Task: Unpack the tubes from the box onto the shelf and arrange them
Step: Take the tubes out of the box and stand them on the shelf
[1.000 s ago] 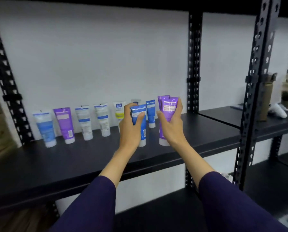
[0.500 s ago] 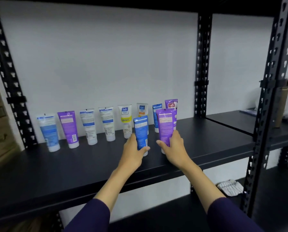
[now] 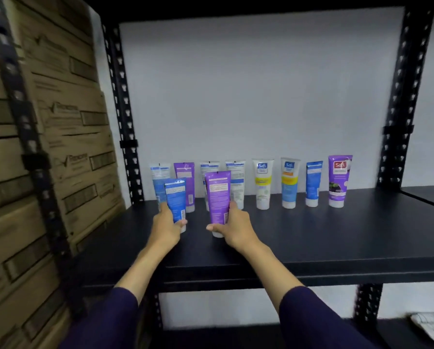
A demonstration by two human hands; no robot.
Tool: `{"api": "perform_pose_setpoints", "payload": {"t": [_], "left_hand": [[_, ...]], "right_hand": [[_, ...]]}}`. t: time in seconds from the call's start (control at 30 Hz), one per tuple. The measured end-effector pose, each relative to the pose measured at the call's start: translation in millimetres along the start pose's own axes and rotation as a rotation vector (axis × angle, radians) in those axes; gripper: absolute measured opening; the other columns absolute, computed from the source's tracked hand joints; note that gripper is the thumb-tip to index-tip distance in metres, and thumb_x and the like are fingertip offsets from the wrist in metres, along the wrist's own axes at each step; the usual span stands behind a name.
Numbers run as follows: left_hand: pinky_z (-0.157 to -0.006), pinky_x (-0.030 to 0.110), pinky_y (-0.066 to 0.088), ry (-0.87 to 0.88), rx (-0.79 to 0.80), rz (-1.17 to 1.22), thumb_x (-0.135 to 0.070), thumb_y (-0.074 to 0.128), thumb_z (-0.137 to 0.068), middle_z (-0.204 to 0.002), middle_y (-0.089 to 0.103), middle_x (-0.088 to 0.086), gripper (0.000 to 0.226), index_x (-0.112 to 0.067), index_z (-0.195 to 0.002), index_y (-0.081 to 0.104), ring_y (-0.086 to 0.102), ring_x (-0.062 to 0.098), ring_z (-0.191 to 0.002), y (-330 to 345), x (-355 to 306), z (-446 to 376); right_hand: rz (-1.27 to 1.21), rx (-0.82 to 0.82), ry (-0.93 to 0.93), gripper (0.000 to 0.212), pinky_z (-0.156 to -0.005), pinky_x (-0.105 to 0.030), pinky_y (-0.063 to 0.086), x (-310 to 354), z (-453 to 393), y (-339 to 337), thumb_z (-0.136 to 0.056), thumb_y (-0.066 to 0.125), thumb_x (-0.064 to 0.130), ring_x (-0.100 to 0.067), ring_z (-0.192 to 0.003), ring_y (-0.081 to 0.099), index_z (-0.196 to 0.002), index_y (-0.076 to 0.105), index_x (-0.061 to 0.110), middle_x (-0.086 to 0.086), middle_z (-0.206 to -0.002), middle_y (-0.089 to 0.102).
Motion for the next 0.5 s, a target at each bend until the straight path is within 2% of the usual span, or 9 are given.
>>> {"api": "perform_pose_setpoints", "payload": {"t": [0.07,0.13,0.23,0.4,0.5], "left_hand": [[-0.087,0.027,0.042,-0.030,-0.007,-0.022,-0.006,0.063,-0.088,-0.126,0.056,0.016,0.044,-0.002,-0.125,0.040,0.056,0.025,-0.112,-21,21,-14],[-0.092,0.032,0.044,-0.057,-0.018,-0.032,-0.007,0.065,-0.087,-0.127,0.055,0.017,0.045,-0.002,-0.126,0.041,0.056,0.027,-0.115,-35,39,-27],[-0.096,0.035,0.047,-0.076,-0.020,-0.007,-0.008,0.066,-0.086,-0.125,0.057,0.017,0.041,-0.004,-0.121,0.044,0.058,0.026,-0.112,-41,58,-43],[-0.099,0.039,0.048,-0.066,-0.025,0.084,-0.008,0.068,-0.085,-0.126,0.059,0.014,0.042,-0.006,-0.122,0.047,0.059,0.024,-0.112,-36,72,-59],[-0.097,0.037,0.048,-0.056,-0.021,0.098,-0.009,0.067,-0.086,-0.125,0.059,0.012,0.043,-0.008,-0.123,0.047,0.059,0.023,-0.112,-34,71,-62]], "right_hand": [[0.035,0.036,-0.017,0.059,-0.063,-0.006,0.041,9,-10,24,-0.074,0.080,0.015,-0.016,-0.094,0.056,-0.121,0.045,0.006,-0.009,-0.112,0.060],[0.048,0.056,-0.026,0.059,-0.078,-0.018,0.045,14,-20,42,-0.074,0.080,0.015,-0.019,-0.099,0.057,-0.122,0.046,0.007,-0.008,-0.111,0.059],[0.120,0.043,-0.023,0.054,-0.087,-0.031,0.049,12,-35,63,-0.070,0.082,0.020,-0.024,-0.102,0.060,-0.114,0.053,0.008,-0.009,-0.111,0.060],[0.239,0.060,0.020,0.039,-0.073,-0.029,0.045,4,-52,76,-0.076,0.077,0.031,-0.024,-0.093,0.060,-0.101,0.058,0.008,-0.008,-0.103,0.062],[0.231,0.058,0.017,0.037,-0.071,-0.028,0.043,2,-61,78,-0.077,0.076,0.030,-0.022,-0.090,0.060,-0.101,0.058,0.009,-0.007,-0.102,0.063]]}}
Point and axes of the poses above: each hand's wrist, its own z-axis away from the middle knuckle, its own y-axis out of the palm, x = y × z, the point moved 6 cm from there along -z, towards the middle knuckle
